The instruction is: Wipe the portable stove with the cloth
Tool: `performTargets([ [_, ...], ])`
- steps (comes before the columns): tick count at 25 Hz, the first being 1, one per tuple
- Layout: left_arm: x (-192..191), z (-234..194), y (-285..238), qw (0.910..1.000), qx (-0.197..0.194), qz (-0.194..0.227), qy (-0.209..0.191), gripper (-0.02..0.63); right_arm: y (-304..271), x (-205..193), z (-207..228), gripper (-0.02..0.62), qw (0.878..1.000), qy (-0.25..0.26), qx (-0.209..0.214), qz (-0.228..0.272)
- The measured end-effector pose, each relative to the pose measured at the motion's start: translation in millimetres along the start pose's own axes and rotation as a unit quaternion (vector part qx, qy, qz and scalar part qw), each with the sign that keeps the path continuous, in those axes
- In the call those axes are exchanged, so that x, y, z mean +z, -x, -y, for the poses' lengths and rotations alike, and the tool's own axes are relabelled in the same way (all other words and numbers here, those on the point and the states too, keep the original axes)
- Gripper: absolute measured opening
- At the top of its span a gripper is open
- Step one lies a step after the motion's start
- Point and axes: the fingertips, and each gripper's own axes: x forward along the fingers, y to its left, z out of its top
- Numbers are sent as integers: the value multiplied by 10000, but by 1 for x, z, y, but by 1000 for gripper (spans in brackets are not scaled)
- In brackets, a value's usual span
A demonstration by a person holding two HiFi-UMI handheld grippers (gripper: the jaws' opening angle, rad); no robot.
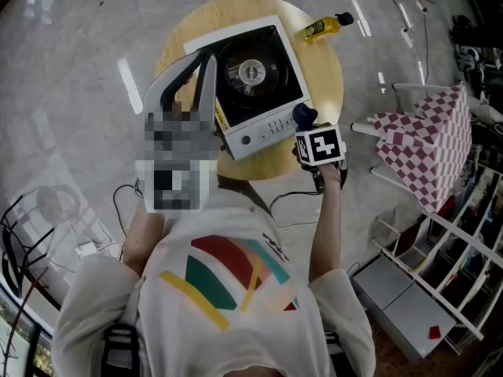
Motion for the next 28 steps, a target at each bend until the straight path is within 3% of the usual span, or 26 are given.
performTargets([
  [11, -10, -7, 0, 9999, -22, -84, 69, 6, 6, 5, -86, 33, 9955, 380, 866, -103],
  [16, -11, -13, 1, 9999, 33, -66, 93, 6, 10, 8, -141, 32, 9860, 703, 1506, -157],
  [20, -14, -17, 3, 9998, 116, -89, 155, 6, 11, 10, -169, 32, 9780, 1234, 1654, -318],
  [23, -16, -20, 5, 9997, 162, -104, 174, 6, 12, 8, -180, 32, 9743, 1486, 1630, -449],
  [28, -18, -31, 9, 9993, 283, -106, 199, 6, 16, 10, -214, 32, 9628, 1805, 1950, -496],
])
